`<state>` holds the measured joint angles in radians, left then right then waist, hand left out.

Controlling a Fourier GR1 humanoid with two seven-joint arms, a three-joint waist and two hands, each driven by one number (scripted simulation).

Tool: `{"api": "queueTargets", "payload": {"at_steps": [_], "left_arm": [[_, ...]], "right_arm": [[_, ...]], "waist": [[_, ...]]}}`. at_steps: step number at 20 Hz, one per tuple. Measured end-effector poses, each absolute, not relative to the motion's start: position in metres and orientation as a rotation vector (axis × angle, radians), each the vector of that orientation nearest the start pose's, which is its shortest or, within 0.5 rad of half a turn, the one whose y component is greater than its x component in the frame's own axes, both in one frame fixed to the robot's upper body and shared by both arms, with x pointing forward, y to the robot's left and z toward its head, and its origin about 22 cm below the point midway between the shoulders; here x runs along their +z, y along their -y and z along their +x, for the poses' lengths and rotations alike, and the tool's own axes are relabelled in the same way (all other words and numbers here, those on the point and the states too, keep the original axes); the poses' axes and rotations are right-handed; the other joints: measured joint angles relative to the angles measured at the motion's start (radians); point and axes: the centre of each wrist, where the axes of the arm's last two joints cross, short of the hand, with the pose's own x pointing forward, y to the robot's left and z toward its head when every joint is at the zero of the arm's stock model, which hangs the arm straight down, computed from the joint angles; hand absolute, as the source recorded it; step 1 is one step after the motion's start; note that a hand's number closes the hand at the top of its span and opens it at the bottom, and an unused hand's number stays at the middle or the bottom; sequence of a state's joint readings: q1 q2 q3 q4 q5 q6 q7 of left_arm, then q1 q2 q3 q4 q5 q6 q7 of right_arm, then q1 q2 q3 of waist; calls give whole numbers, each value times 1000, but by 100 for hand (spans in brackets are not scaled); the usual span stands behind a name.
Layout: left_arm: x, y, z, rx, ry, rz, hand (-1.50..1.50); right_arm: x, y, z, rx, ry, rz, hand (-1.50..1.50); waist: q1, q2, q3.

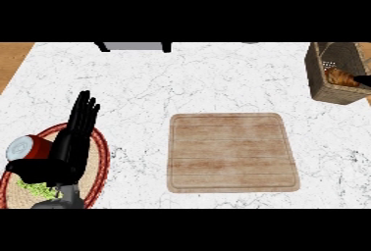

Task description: Pick the croissant from the cutting board and place it in the basket

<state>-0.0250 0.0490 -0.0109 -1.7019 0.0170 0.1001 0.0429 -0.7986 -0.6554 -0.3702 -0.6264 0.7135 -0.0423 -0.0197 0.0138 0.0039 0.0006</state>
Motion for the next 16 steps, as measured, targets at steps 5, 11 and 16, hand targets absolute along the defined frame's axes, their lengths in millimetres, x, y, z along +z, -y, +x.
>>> {"api": "queueTargets", "payload": {"at_steps": [5, 11, 16], "left_arm": [[33, -233, 247, 40, 1678, 78, 0], [35, -235, 244, 46, 1676, 78, 0], [40, -232, 243, 54, 1674, 85, 0]], "right_arm": [[144, 442, 387, 380, 1351, -1078, -150], [153, 447, 386, 280, 1479, -1118, -150], [183, 460, 379, 198, 1530, -1189, -150]], "waist": [[0, 0, 0], [-1, -1, 0], [-7, -3, 0]]}}
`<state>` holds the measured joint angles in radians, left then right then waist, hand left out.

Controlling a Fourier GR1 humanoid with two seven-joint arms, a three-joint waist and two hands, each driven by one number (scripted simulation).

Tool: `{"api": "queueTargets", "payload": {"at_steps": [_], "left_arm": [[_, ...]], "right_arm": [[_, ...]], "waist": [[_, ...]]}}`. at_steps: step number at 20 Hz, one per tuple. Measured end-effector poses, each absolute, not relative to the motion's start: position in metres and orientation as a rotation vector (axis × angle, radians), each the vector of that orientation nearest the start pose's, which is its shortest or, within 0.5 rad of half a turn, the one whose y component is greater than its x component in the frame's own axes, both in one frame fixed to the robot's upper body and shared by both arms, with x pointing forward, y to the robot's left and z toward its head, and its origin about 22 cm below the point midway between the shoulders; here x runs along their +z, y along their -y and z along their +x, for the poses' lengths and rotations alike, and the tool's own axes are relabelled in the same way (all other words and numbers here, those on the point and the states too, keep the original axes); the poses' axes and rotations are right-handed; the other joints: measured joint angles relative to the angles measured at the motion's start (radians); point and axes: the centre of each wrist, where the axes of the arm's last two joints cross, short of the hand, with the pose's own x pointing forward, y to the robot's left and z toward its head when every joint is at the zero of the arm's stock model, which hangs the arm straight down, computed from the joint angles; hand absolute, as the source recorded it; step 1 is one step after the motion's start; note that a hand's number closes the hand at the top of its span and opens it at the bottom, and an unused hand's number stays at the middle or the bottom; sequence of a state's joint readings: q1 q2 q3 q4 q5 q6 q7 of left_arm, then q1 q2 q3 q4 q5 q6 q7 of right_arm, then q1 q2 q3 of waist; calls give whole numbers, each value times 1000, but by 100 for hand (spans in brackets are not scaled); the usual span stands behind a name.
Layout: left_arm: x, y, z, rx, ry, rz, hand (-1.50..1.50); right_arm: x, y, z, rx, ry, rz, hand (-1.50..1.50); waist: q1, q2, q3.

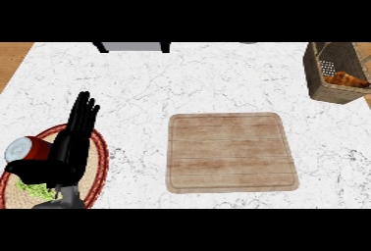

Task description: Pick the croissant from the cutting board and place it in the basket

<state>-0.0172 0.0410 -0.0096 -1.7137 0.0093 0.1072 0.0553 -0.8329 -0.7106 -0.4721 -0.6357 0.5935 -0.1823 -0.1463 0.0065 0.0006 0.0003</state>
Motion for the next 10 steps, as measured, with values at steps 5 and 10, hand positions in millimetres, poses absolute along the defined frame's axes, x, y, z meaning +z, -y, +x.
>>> {"api": "queueTargets", "payload": {"at_steps": [5, 10], "left_arm": [[30, -238, 243, 51, 1674, 95, 0], [31, -241, 242, 51, 1667, 94, 0]], "right_arm": [[205, 486, 362, 97, 1515, -1256, -150], [222, 516, 335, -58, 1529, -1236, -150]], "waist": [[-1, 0, 0], [-7, -1, 0]]}}
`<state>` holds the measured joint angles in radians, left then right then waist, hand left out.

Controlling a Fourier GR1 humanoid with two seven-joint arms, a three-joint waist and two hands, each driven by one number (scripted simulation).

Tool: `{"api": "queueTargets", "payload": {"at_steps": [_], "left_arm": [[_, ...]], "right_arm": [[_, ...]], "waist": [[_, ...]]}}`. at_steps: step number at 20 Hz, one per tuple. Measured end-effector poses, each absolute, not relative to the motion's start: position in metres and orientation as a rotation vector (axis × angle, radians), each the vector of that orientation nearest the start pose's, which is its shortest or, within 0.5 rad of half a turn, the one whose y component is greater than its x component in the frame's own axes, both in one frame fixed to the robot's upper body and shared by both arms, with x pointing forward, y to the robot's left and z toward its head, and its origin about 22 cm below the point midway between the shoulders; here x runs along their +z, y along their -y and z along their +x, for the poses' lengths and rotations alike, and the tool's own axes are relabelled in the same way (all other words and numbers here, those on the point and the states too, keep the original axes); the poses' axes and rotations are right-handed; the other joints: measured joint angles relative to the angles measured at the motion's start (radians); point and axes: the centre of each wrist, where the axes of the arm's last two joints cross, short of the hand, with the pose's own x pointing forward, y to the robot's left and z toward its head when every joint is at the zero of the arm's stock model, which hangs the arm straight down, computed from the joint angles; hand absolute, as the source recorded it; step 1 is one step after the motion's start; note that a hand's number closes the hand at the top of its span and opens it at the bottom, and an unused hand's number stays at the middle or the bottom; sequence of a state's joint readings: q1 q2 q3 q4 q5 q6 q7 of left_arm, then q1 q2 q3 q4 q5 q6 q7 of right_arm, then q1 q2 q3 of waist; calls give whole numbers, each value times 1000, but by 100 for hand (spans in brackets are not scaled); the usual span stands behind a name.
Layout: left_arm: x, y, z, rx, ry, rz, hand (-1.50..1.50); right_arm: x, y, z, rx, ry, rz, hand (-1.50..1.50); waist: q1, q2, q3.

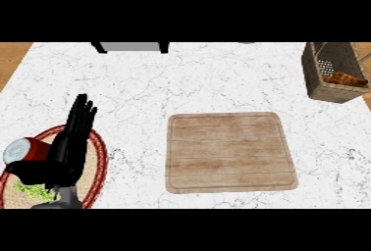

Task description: Pick the croissant from the cutting board and place it in the basket

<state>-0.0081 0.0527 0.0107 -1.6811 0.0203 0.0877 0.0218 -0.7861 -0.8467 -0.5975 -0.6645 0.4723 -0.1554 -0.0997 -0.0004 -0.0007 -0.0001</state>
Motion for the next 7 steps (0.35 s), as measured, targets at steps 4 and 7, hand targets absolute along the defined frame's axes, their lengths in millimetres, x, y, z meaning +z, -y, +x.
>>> {"api": "queueTargets", "payload": {"at_steps": [4, 7], "left_arm": [[31, -235, 245, 52, 1676, 97, 0], [32, -236, 244, 55, 1672, 95, 0]], "right_arm": [[236, 544, 308, -88, 1564, -1207, -150], [244, 558, 291, -107, 1608, -1150, -150]], "waist": [[0, 1, 0], [-1, 0, 0]]}}
